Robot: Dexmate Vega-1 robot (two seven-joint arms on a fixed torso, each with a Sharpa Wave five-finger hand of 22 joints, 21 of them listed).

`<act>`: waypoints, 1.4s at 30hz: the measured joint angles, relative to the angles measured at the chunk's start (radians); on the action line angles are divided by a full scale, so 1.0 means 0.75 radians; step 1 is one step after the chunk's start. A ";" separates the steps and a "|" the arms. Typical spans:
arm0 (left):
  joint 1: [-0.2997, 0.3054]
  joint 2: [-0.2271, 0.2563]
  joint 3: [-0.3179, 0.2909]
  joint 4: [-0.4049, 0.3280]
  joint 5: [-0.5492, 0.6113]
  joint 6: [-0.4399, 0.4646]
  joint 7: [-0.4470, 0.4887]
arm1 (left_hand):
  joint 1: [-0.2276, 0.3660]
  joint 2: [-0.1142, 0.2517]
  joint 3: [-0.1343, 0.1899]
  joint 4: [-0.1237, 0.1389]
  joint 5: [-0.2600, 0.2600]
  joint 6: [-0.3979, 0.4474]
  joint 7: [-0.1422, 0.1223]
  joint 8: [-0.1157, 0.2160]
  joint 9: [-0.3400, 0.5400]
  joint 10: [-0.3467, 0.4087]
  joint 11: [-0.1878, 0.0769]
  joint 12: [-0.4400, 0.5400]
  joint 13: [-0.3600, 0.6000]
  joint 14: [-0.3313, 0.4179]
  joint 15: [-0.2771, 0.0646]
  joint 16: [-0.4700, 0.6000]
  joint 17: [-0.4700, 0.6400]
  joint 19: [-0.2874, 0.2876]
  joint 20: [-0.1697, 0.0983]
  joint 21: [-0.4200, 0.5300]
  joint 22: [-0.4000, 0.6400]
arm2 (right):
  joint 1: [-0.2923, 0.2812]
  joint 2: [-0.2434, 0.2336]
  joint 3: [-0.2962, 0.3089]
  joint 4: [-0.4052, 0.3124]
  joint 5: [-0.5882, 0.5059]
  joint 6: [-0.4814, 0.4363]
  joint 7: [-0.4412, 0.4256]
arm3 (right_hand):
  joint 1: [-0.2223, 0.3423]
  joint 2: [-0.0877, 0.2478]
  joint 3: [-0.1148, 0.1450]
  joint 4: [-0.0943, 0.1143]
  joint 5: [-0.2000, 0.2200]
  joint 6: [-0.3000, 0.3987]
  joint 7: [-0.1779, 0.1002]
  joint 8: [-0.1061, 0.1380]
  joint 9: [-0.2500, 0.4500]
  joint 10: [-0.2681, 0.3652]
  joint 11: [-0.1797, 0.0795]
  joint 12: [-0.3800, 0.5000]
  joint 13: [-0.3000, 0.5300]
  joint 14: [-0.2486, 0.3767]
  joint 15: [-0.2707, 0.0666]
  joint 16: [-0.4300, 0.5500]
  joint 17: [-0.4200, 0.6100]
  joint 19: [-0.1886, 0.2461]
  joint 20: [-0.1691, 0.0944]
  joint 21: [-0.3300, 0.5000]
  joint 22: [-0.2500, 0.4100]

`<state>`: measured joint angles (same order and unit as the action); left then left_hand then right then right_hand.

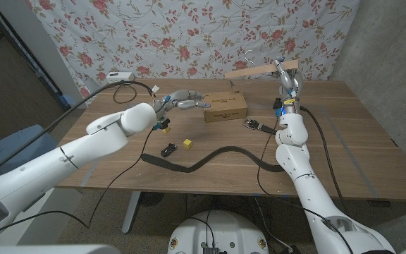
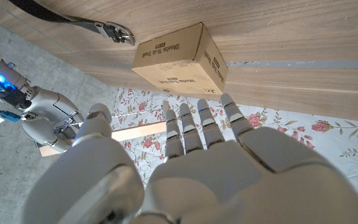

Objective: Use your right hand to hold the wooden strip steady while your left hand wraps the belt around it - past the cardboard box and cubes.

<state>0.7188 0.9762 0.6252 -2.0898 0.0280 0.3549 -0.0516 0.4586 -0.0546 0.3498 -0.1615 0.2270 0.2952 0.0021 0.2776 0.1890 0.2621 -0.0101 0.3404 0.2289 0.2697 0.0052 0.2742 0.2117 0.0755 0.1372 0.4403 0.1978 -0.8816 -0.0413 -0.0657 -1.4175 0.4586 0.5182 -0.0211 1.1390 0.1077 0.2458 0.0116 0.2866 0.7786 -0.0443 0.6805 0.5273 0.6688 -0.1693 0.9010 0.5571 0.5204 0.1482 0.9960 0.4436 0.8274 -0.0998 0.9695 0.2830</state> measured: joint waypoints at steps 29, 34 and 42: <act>-0.324 0.074 0.232 -0.239 0.389 0.244 -0.664 | 0.111 -0.055 -0.038 0.026 0.081 0.310 0.025 0.053 0.012 0.244 -0.037 0.114 0.060 0.195 -0.033 0.105 0.080 0.142 -0.001 0.051 0.013 | -0.076 0.094 0.082 -0.114 0.246 -0.009 0.046 | 0.000 0.000 0.000 0.000 -0.013 0.001 -0.001 -0.008 0.018 0.000 0.000 0.015 0.000 0.004 0.000 0.054 0.001 0.015 0.000 0.045 -0.025; -0.377 0.071 0.285 -0.288 0.464 0.282 -0.781 | 0.124 -0.054 -0.039 0.028 0.088 0.366 0.030 0.068 0.012 0.287 -0.040 0.143 0.070 0.225 -0.045 0.115 0.091 0.164 -0.002 0.063 0.013 | -0.085 0.099 0.084 -0.121 0.252 0.008 0.046 | 0.000 0.000 0.000 0.000 -0.013 0.001 -0.001 -0.010 0.017 0.000 0.000 0.016 0.000 0.004 0.000 0.067 0.001 0.015 0.000 0.055 -0.031; -0.419 0.059 0.362 -0.353 0.654 0.346 -0.968 | 0.143 -0.047 -0.044 0.033 0.096 0.421 0.030 0.074 0.012 0.351 -0.052 0.184 0.089 0.261 -0.053 0.129 0.103 0.185 -0.009 0.069 0.012 | -0.108 0.103 0.085 -0.141 0.267 0.030 0.046 | 0.000 0.000 0.000 0.000 -0.022 0.008 -0.008 -0.010 0.017 0.000 0.000 0.019 0.000 0.004 0.000 0.082 0.001 0.014 -0.001 0.069 -0.037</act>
<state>0.4043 1.0201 0.8970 -2.3549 0.5182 0.6146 -0.7778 0.5657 -0.0896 0.3165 -0.1366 0.2992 0.6113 0.0250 0.3330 0.1981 0.5257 -0.0492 0.4783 0.2953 0.4657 -0.0346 0.3712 0.2891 0.2145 0.1303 0.4921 0.2072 -0.9623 0.0360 -0.0022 -1.5230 0.6589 0.5406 0.0132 1.1390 0.1076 0.2458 0.0116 0.2697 0.7845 -0.0502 0.6733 0.5401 0.6688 -0.1693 0.9151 0.5570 0.5236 0.1484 1.0573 0.4442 0.8376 -0.1006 1.0214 0.2552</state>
